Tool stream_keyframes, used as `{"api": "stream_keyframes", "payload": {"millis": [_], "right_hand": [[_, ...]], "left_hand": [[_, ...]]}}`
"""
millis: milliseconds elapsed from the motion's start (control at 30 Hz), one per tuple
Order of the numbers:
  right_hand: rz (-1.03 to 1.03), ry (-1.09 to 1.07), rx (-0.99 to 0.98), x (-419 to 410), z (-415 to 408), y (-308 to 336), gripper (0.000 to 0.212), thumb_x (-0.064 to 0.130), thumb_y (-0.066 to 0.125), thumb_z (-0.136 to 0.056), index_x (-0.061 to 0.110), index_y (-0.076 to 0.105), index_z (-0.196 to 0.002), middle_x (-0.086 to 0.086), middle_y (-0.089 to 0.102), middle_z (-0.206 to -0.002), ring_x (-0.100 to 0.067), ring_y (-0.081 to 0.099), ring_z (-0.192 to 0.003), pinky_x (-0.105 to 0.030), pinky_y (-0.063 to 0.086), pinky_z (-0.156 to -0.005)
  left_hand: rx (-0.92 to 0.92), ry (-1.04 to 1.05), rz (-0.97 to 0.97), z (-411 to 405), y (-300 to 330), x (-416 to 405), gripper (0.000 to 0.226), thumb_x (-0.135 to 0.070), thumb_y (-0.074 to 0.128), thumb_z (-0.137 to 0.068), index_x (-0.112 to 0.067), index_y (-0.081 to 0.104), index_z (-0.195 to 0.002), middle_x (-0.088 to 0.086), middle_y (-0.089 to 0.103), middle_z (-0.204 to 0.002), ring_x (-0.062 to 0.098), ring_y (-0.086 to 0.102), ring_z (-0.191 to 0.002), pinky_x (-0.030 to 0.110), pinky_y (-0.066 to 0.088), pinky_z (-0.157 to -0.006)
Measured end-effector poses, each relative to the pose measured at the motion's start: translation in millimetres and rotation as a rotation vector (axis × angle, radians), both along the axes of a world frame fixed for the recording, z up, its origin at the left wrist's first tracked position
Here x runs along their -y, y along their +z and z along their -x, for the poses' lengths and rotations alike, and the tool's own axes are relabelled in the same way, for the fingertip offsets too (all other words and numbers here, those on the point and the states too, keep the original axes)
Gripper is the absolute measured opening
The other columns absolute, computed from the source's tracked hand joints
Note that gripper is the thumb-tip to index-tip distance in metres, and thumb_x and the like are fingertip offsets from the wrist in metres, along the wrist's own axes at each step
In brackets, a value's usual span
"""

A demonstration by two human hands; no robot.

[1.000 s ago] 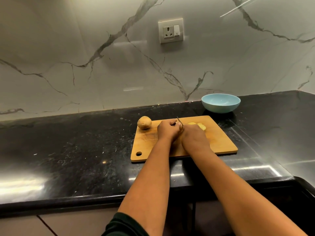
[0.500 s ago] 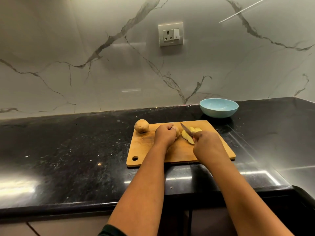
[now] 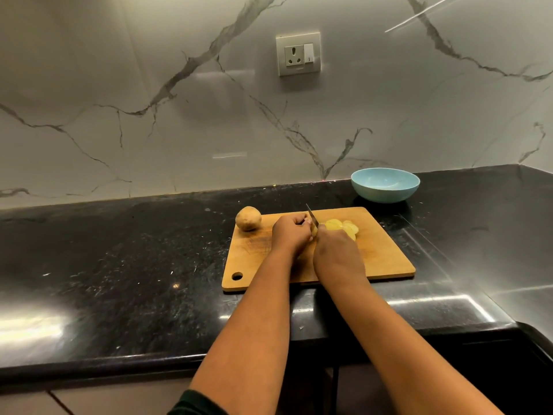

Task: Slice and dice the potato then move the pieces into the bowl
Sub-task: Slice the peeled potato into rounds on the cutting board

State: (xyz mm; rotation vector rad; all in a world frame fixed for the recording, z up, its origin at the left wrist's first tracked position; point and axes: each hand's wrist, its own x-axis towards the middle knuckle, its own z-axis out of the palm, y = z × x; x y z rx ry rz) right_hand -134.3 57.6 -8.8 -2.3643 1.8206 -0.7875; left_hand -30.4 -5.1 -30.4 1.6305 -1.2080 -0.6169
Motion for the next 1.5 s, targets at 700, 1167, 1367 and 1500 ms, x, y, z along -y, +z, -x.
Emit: {"api": "stream_keyframes", "payload": {"millis": [700, 1167, 1367, 1500], "right_hand": [[-0.236, -0.091, 0.061, 4.0, 45.2, 25.9, 0.034, 0.009, 0.055, -0.093, 0.017, 0.061, -0.126, -0.009, 0.06, -0.105, -0.019, 0.051, -0.081, -0.027, 0.045, -0.07], [0.019, 0.039, -0.011, -6.5, 8.8, -7.3, 0.042, 0.007, 0.029, -0.102, 0.012, 0.044, -0.141, -0.01, 0.062, -0.117, -0.021, 0.061, -0.102, -0.025, 0.045, -0.08], [-0.004, 0.013, -0.031, 5.9, -5.0, 7.9, 0.034, 0.008, 0.032, -0.103, 0.009, 0.049, -0.133, -0.011, 0.062, -0.116, -0.02, 0.063, -0.1, -0.023, 0.046, -0.076], [-0.013, 0.018, -0.095, -4.2, 0.3, 3.7, 0.03, 0.008, 0.033, -0.103, 0.008, 0.057, -0.121, -0.01, 0.062, -0.115, -0.02, 0.062, -0.102, -0.023, 0.044, -0.075]], "left_hand": [[-0.114, -0.018, -0.072, 1.7, 5.9, -4.5, 0.038, -0.018, 0.049, -0.101, -0.014, 0.054, -0.139, 0.005, 0.063, -0.128, 0.014, 0.065, -0.098, 0.034, 0.056, -0.092], [0.011, -0.019, -0.04, 3.8, 4.7, -6.0, 0.033, -0.018, 0.052, -0.101, -0.01, 0.06, -0.132, 0.006, 0.069, -0.119, 0.011, 0.065, -0.095, 0.028, 0.052, -0.09], [-0.015, -0.026, -0.01, 1.8, 3.7, -5.1, 0.027, -0.013, 0.055, -0.099, -0.004, 0.066, -0.122, 0.014, 0.068, -0.119, 0.02, 0.063, -0.103, 0.031, 0.05, -0.09], [-0.006, -0.021, -0.02, 2.4, 3.4, -3.3, 0.034, -0.015, 0.057, -0.098, -0.006, 0.06, -0.131, 0.009, 0.062, -0.132, 0.024, 0.057, -0.123, 0.03, 0.047, -0.099]]}}
